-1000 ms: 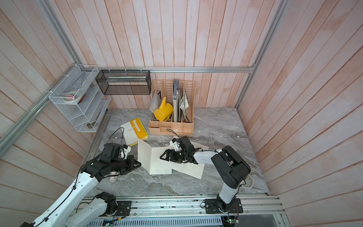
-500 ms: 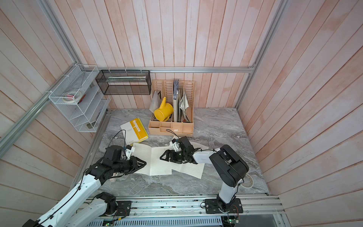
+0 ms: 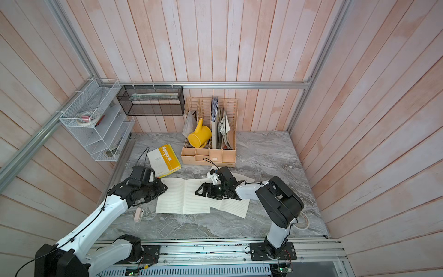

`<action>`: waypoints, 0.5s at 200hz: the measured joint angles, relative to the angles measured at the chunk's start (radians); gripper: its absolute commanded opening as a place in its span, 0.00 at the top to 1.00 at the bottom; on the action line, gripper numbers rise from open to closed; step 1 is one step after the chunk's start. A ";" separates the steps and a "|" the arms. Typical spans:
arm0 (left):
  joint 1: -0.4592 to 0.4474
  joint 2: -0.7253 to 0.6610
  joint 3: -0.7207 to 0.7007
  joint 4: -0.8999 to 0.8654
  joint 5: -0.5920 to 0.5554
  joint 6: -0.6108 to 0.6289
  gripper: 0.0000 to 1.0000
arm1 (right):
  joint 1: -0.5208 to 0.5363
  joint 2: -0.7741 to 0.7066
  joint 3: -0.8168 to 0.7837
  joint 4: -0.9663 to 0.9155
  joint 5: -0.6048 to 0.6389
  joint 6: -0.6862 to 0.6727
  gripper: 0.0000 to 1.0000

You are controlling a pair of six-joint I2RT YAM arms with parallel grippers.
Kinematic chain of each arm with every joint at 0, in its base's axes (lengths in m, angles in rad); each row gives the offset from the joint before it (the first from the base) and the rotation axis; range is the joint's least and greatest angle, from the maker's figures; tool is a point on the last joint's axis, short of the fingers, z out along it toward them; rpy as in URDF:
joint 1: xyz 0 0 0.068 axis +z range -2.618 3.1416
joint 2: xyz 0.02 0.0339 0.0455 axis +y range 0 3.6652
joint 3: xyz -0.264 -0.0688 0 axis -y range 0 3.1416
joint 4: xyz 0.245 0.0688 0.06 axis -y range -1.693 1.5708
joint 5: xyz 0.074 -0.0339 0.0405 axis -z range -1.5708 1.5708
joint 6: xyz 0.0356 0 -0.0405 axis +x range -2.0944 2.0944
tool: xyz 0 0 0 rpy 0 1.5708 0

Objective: Close the notebook
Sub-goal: Close the notebook at the center of the board.

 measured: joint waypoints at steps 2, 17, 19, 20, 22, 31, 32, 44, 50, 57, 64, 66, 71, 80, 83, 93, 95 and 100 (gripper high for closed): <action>0.008 0.009 0.000 0.000 -0.005 0.003 0.64 | 0.000 0.000 0.000 0.000 0.000 0.000 0.02; 0.064 0.056 0.000 0.004 -0.027 0.009 0.63 | 0.000 0.000 0.000 0.000 0.000 -0.002 0.02; 0.073 0.061 -0.001 0.006 -0.030 0.010 0.63 | 0.000 0.000 0.000 0.000 0.000 -0.002 0.02; 0.075 0.062 -0.001 0.006 -0.029 0.010 0.63 | 0.000 0.000 0.000 0.000 0.000 -0.002 0.02; 0.083 0.067 -0.002 0.010 -0.030 0.013 0.62 | 0.000 0.000 0.000 0.000 0.000 -0.002 0.02; 0.114 0.079 -0.008 0.027 -0.033 0.021 0.60 | 0.000 0.000 0.000 0.000 0.000 -0.002 0.02; 0.116 0.080 -0.009 0.029 -0.033 0.021 0.60 | 0.000 0.000 0.000 0.000 0.000 -0.002 0.02; 0.144 0.079 -0.026 0.061 -0.035 0.035 0.57 | 0.000 0.000 0.000 0.000 0.000 -0.003 0.02; 0.151 0.075 -0.039 0.081 -0.033 0.043 0.55 | 0.000 0.000 -0.001 0.000 0.000 -0.003 0.02; 0.159 0.068 -0.055 0.104 -0.023 0.050 0.54 | 0.000 -0.001 -0.001 0.000 0.000 -0.003 0.02; 0.166 0.058 -0.074 0.131 -0.011 0.058 0.52 | 0.000 -0.001 -0.001 0.000 0.000 -0.003 0.02; 0.169 0.056 -0.079 0.139 -0.008 0.057 0.52 | 0.000 -0.001 -0.001 0.000 0.000 -0.003 0.02; 0.174 0.049 -0.095 0.156 0.003 0.064 0.51 | 0.000 -0.002 -0.001 0.000 0.000 -0.003 0.02; 0.187 0.042 -0.122 0.191 0.027 0.069 0.50 | 0.000 -0.002 -0.001 0.000 0.000 -0.003 0.02; 0.193 0.042 -0.130 0.201 0.038 0.074 0.50 | 0.000 -0.002 -0.001 0.000 0.000 -0.003 0.02; 0.219 0.042 -0.166 0.249 0.079 0.083 0.50 | 0.000 -0.002 -0.001 0.000 0.000 -0.003 0.02; 0.225 0.042 -0.175 0.259 0.089 0.083 0.50 | 0.000 -0.002 -0.001 0.000 0.000 -0.003 0.02; 0.242 0.042 -0.197 0.287 0.117 0.086 0.50 | 0.000 -0.002 -0.001 0.000 -0.001 -0.003 0.02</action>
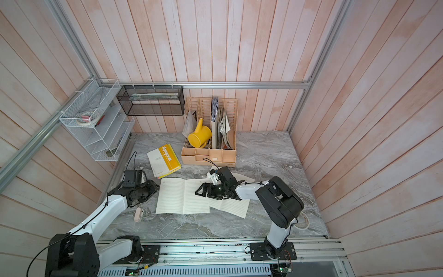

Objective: Close the notebook
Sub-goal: Close the notebook at the center of the board.

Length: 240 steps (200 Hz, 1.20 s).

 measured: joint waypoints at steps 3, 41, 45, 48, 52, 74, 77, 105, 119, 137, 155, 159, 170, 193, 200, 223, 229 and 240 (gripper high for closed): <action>0.010 0.000 -0.014 0.016 0.016 0.000 0.50 | 0.000 0.000 0.000 0.000 0.000 0.000 0.02; 0.104 -0.004 -0.165 0.181 0.186 0.005 0.50 | 0.000 0.000 0.000 0.000 0.000 -0.004 0.02; 0.108 -0.005 -0.172 0.195 0.200 0.005 0.50 | 0.000 0.000 0.000 0.000 0.000 -0.004 0.02; 0.112 -0.005 -0.178 0.209 0.214 0.005 0.50 | 0.000 0.000 0.000 0.000 0.000 -0.004 0.02; 0.116 -0.005 -0.185 0.226 0.229 0.006 0.50 | 0.000 0.000 0.000 0.000 0.000 -0.004 0.02; 0.138 0.001 -0.219 0.326 0.320 0.007 0.50 | 0.000 0.000 0.000 0.000 0.000 -0.004 0.02; 0.140 0.003 -0.222 0.337 0.330 0.007 0.50 | 0.000 0.000 0.000 0.000 0.000 -0.004 0.02; 0.149 0.018 -0.264 0.439 0.426 -0.001 0.50 | 0.000 0.000 0.000 0.000 0.000 -0.004 0.02; 0.150 0.021 -0.278 0.467 0.461 -0.005 0.50 | 0.000 0.000 0.000 0.000 0.000 -0.004 0.02; 0.151 0.022 -0.285 0.498 0.507 -0.016 0.50 | 0.000 0.000 0.000 0.000 -0.001 -0.004 0.02; 0.151 0.013 -0.286 0.518 0.547 -0.034 0.50 | 0.000 0.000 0.000 0.000 -0.001 -0.004 0.02; 0.151 0.007 -0.286 0.521 0.555 -0.039 0.50 | 0.000 0.000 0.000 0.000 -0.001 -0.004 0.02; 0.151 -0.018 -0.286 0.530 0.578 -0.057 0.50 | 0.000 0.000 0.000 0.000 -0.001 -0.004 0.02; 0.152 -0.078 -0.286 0.557 0.628 -0.108 0.50 | 0.000 0.000 0.000 0.000 -0.001 -0.004 0.02; 0.152 -0.090 -0.287 0.575 0.644 -0.129 0.50 | 0.000 0.000 0.000 0.000 -0.001 -0.004 0.02; 0.142 -0.099 -0.319 0.667 0.690 -0.219 0.49 | 0.000 0.000 0.000 0.001 -0.003 -0.004 0.02; 0.134 -0.099 -0.330 0.683 0.698 -0.241 0.49 | 0.000 0.000 0.000 0.001 -0.004 -0.004 0.02; 0.109 -0.098 -0.344 0.701 0.707 -0.270 0.49 | 0.000 0.000 0.000 0.001 -0.004 -0.004 0.02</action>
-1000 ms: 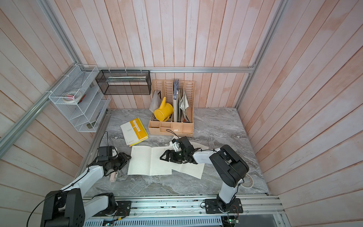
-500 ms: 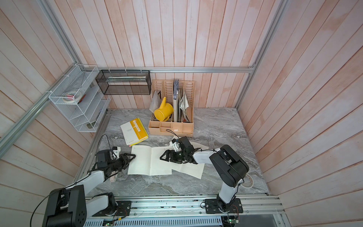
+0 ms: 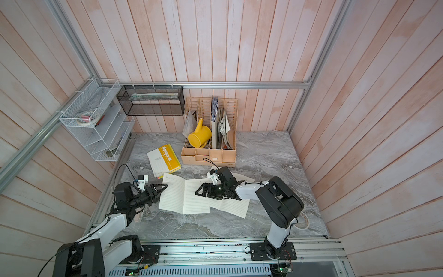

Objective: Close the notebook
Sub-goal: Close the notebook at the center of the board.

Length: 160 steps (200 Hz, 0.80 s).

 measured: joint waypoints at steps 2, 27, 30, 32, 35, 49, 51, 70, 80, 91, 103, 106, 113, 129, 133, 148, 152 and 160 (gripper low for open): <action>-0.005 0.000 -0.002 0.003 0.001 -0.006 0.49 | 0.000 0.000 0.000 0.000 0.000 0.000 0.02; -0.074 0.016 -0.006 0.058 0.002 -0.060 0.49 | 0.001 0.000 0.000 0.000 0.000 0.000 0.02; -0.080 0.019 -0.006 0.070 0.002 -0.071 0.49 | 0.002 0.000 0.000 0.000 0.000 0.000 0.02; -0.085 0.022 -0.006 0.077 0.002 -0.076 0.49 | 0.002 0.000 0.000 0.000 0.000 0.000 0.02; -0.090 0.026 -0.006 0.088 0.002 -0.080 0.49 | 0.002 0.000 0.000 0.000 0.000 0.000 0.02; -0.116 0.050 -0.006 0.140 0.004 -0.117 0.49 | 0.002 0.000 0.000 0.000 0.000 0.000 0.02; -0.121 0.054 -0.006 0.148 0.004 -0.121 0.49 | 0.002 0.000 0.000 0.000 0.000 0.000 0.02; -0.156 0.090 -0.005 0.191 -0.002 -0.146 0.49 | 0.002 0.000 0.000 -0.001 0.000 0.000 0.02; -0.177 0.112 -0.001 0.211 -0.004 -0.155 0.49 | 0.002 0.000 0.000 -0.001 0.000 0.000 0.02; -0.204 0.148 0.006 0.243 -0.008 -0.172 0.49 | 0.002 0.000 0.000 -0.001 0.000 0.000 0.02; -0.230 0.186 0.014 0.282 -0.015 -0.188 0.49 | 0.002 0.000 0.000 -0.001 0.000 0.000 0.02; -0.239 0.197 0.016 0.295 -0.017 -0.195 0.49 | 0.002 0.000 0.000 -0.001 0.000 0.000 0.02; -0.256 0.217 0.021 0.319 -0.023 -0.206 0.49 | 0.002 0.000 0.000 -0.001 0.000 0.000 0.02; -0.293 0.261 0.040 0.363 -0.034 -0.225 0.49 | 0.002 0.000 0.000 -0.002 0.001 0.000 0.02; -0.304 0.270 0.045 0.372 -0.038 -0.229 0.49 | 0.002 0.000 0.000 -0.002 0.001 -0.001 0.02; -0.337 0.301 0.065 0.396 -0.054 -0.237 0.49 | 0.002 -0.001 0.000 -0.002 0.001 -0.002 0.02; -0.346 0.309 0.071 0.403 -0.058 -0.242 0.49 | 0.002 -0.002 0.000 -0.003 0.001 -0.002 0.02; -0.360 0.321 0.080 0.415 -0.063 -0.248 0.49 | 0.002 -0.004 0.000 -0.004 0.001 -0.003 0.02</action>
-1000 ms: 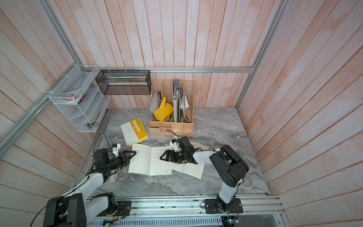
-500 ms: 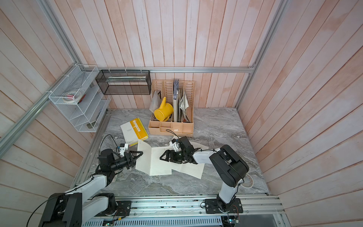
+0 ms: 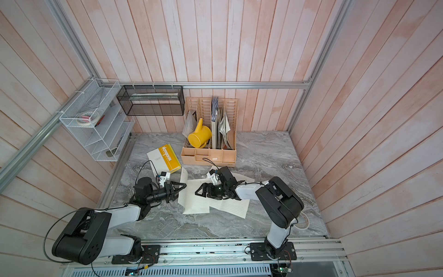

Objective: Close the notebook
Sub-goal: Close the notebook at the center of the board.

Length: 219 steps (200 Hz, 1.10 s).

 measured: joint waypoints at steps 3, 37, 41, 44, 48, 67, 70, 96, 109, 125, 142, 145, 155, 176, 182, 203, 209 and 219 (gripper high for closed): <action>-0.005 0.006 0.005 0.005 -0.002 -0.001 0.49 | 0.000 0.000 0.000 -0.001 0.000 0.000 0.02; -0.060 0.050 0.053 0.042 -0.021 -0.018 0.48 | 0.000 -0.006 0.000 -0.010 0.001 0.000 0.02; -0.064 0.055 0.058 0.046 -0.021 -0.018 0.48 | 0.000 -0.007 0.000 -0.011 0.001 0.000 0.02; -0.067 0.059 0.061 0.048 -0.021 -0.019 0.48 | 0.000 -0.008 0.000 -0.013 0.001 0.000 0.02; -0.071 0.064 0.065 0.054 -0.021 -0.021 0.48 | 0.000 -0.010 0.000 -0.014 0.002 0.000 0.02; -0.081 0.095 0.072 0.084 -0.024 -0.025 0.48 | 0.000 -0.023 0.000 -0.024 0.005 -0.002 0.02; -0.082 0.101 0.072 0.086 -0.025 -0.026 0.48 | 0.000 -0.027 0.001 -0.028 0.006 -0.003 0.02; -0.083 0.158 0.071 0.117 -0.036 -0.026 0.48 | 0.000 -0.078 0.005 -0.085 0.031 -0.024 0.02; -0.083 0.192 0.068 0.145 -0.040 -0.026 0.48 | 0.000 -0.117 0.011 -0.122 0.050 -0.037 0.02; -0.083 0.245 0.059 0.197 -0.042 -0.032 0.48 | 0.000 -0.173 0.020 -0.163 0.076 -0.053 0.02; -0.084 0.314 0.044 0.265 -0.042 -0.049 0.49 | -0.001 -0.225 0.031 -0.191 0.094 -0.061 0.02; -0.085 0.330 0.042 0.282 -0.042 -0.056 0.48 | -0.001 -0.232 0.032 -0.196 0.097 -0.062 0.02; -0.087 0.372 0.036 0.327 -0.042 -0.069 0.48 | -0.003 -0.253 0.037 -0.205 0.105 -0.068 0.02; -0.092 0.446 0.027 0.414 -0.042 -0.101 0.49 | -0.005 -0.264 0.047 -0.211 0.109 -0.069 0.02; -0.094 0.460 0.026 0.435 -0.042 -0.109 0.48 | -0.005 -0.263 0.047 -0.211 0.109 -0.069 0.02; -0.099 0.485 0.021 0.482 -0.042 -0.122 0.48 | -0.005 -0.249 0.047 -0.198 0.101 -0.064 0.02; -0.100 0.485 0.019 0.490 -0.042 -0.123 0.48 | -0.005 -0.241 0.047 -0.189 0.096 -0.060 0.02; -0.100 0.484 0.019 0.491 -0.042 -0.120 0.49 | -0.005 -0.225 0.045 -0.166 0.087 -0.049 0.02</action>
